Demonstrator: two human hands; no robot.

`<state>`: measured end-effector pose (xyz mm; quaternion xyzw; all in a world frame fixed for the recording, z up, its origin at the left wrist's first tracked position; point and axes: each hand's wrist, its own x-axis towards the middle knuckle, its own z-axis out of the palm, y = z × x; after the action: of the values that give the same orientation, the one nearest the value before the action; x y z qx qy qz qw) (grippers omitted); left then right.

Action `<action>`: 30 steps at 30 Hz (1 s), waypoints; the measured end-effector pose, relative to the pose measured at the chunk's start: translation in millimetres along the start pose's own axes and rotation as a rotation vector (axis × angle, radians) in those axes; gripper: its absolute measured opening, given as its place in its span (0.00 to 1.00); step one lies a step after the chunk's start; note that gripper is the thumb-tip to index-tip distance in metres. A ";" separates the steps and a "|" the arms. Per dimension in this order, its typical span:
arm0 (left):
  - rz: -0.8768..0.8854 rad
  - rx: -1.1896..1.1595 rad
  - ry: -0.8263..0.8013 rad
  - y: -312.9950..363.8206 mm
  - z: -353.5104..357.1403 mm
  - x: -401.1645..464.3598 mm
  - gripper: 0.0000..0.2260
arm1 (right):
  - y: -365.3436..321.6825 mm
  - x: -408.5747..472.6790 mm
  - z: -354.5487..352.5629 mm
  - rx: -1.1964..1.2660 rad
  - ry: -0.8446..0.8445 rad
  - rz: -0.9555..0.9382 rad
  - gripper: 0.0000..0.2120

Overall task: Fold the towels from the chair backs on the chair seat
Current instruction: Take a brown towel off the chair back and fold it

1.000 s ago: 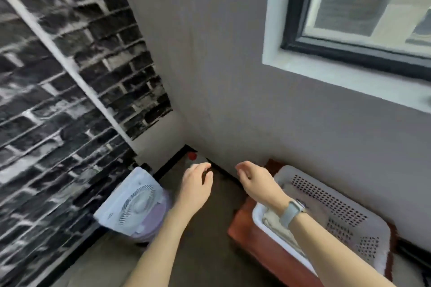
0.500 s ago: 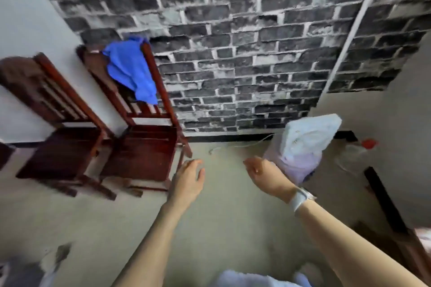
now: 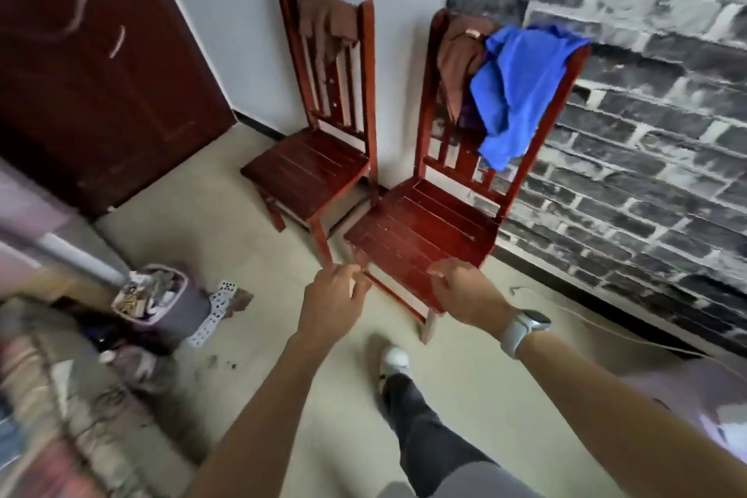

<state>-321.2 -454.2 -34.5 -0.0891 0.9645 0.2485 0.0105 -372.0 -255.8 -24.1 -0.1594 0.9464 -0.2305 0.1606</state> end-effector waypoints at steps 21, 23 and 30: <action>0.048 -0.136 0.007 -132.9 -153.3 482.6 0.15 | -150.4 488.9 -78.4 0.011 0.155 -0.069 0.18; 0.143 -0.138 0.003 -136.6 -168.3 542.8 0.14 | -156.0 534.5 -90.5 0.024 0.249 -0.007 0.19; 0.498 -0.042 -0.051 -130.7 -212.5 728.5 0.16 | -186.1 671.3 -154.5 -0.091 0.482 0.288 0.16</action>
<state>-1009.8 -790.3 42.4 0.1573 0.9508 0.2654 -0.0283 -990.6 -605.4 42.0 0.0291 0.9795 -0.1941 -0.0454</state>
